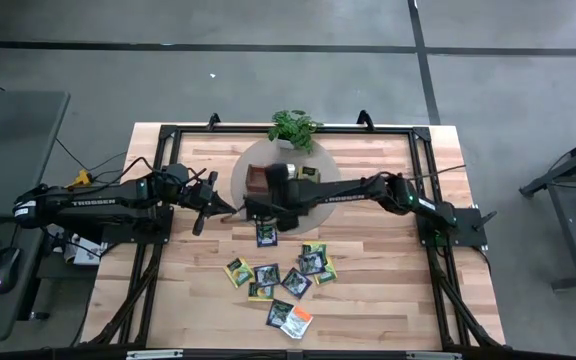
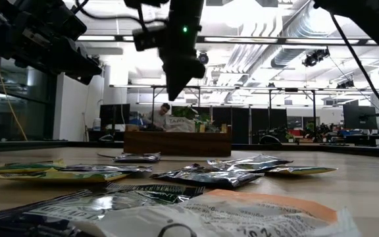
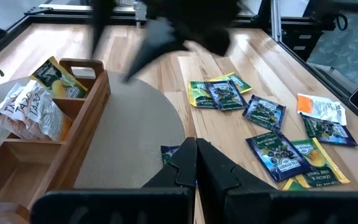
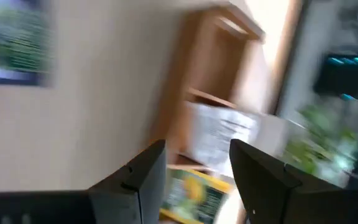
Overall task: Pick & Place Tea
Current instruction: Put the yellow tea bag into the right section of the wooden organizer
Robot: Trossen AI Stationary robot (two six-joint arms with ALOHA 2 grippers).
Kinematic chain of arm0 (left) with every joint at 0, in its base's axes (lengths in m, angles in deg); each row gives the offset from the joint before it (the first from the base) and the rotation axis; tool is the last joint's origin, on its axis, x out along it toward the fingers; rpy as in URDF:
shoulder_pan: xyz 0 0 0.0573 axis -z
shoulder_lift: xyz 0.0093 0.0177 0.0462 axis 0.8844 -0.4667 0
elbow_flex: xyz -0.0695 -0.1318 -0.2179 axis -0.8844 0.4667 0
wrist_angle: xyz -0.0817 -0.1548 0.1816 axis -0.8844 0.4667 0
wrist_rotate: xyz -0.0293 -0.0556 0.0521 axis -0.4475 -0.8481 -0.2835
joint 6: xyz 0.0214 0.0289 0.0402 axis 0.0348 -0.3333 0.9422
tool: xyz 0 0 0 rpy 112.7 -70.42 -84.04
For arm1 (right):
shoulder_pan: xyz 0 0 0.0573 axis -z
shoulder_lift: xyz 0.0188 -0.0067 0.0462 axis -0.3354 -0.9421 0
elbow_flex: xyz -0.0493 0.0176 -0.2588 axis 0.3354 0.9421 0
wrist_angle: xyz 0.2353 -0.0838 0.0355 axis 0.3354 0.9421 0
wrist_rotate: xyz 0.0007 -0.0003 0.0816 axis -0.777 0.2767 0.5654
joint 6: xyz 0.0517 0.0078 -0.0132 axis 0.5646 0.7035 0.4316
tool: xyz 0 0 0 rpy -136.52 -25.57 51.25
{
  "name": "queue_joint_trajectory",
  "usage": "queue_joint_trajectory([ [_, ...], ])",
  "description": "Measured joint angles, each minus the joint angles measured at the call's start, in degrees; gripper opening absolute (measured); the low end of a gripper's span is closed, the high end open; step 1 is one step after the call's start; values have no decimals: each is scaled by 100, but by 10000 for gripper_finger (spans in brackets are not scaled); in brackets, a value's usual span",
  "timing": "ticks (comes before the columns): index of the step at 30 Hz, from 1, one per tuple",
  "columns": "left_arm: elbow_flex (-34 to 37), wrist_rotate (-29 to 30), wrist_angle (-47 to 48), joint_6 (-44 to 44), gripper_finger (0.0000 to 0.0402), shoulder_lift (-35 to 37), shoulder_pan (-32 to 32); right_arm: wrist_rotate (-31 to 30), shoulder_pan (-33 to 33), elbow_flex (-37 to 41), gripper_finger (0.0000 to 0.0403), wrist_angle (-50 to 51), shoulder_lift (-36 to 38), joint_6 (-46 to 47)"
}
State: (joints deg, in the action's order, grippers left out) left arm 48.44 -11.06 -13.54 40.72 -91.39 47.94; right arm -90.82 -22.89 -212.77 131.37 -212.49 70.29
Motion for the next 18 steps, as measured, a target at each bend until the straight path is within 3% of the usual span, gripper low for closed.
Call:
queue_joint_trajectory([
  [6, 0, 0, 0, 0, 0, 0, 0, 694, -440, 0, 177, -23, 0, 419],
  [14, 0, 0, 0, 0, 0, 0, 0, 1681, -866, 0, 179, 701, 18, 2182],
  [18, 0, 0, 0, 0, 0, -2, 0, 1779, -1034, 0, 179, 1188, 132, 2578],
])
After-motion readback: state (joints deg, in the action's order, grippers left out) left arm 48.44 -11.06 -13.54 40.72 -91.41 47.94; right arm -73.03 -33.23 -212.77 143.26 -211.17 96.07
